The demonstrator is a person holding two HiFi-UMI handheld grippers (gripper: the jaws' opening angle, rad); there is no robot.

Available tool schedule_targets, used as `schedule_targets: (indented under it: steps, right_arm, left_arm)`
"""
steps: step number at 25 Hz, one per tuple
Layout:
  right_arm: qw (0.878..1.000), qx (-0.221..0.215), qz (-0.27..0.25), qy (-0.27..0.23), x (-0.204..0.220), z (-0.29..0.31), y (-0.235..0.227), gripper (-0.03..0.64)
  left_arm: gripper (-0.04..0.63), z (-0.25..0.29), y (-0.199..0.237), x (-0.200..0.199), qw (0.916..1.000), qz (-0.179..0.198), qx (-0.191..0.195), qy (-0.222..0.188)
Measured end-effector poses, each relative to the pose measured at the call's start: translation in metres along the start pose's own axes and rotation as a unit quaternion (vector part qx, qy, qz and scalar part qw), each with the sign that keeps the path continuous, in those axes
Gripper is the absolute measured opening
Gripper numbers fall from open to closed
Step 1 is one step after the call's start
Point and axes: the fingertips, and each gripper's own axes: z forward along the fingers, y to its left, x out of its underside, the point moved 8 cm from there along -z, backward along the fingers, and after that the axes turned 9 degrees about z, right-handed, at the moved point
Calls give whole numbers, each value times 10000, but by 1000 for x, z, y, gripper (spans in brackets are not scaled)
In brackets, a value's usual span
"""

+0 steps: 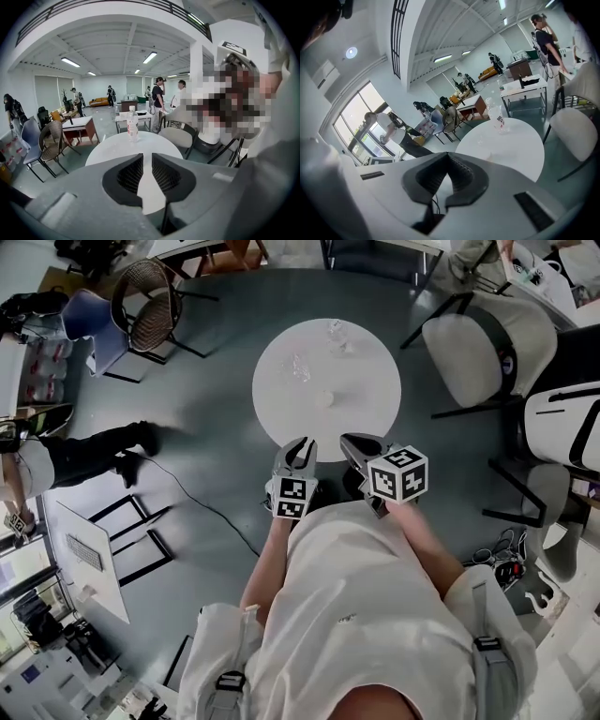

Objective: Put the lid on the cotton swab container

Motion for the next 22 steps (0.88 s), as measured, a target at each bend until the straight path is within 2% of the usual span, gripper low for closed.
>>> schedule_targets:
  steps: [4, 8, 10, 18, 22]
  right_arm:
    - [9999, 138, 60, 24, 24, 0, 13, 8]
    - [9995, 294, 64, -43, 48, 1, 33, 8]
    - [9991, 395, 78, -94, 63, 0, 44, 8]
    - [9966, 704, 34, -424, 122, -18, 78, 8]
    - [9928, 791, -272, -862, 130, -36, 91, 7]
  left_arm:
    - [37, -26, -1, 11, 9999, 31, 76, -83]
    - [23, -59, 4, 24, 9993, -248, 95, -264]
    - [17, -76, 6, 27, 9989, -262, 114, -378]
    - [11, -131, -3, 36, 9939, -148, 613, -905]
    - [11, -154, -10, 28, 9896, 204, 766, -1197]
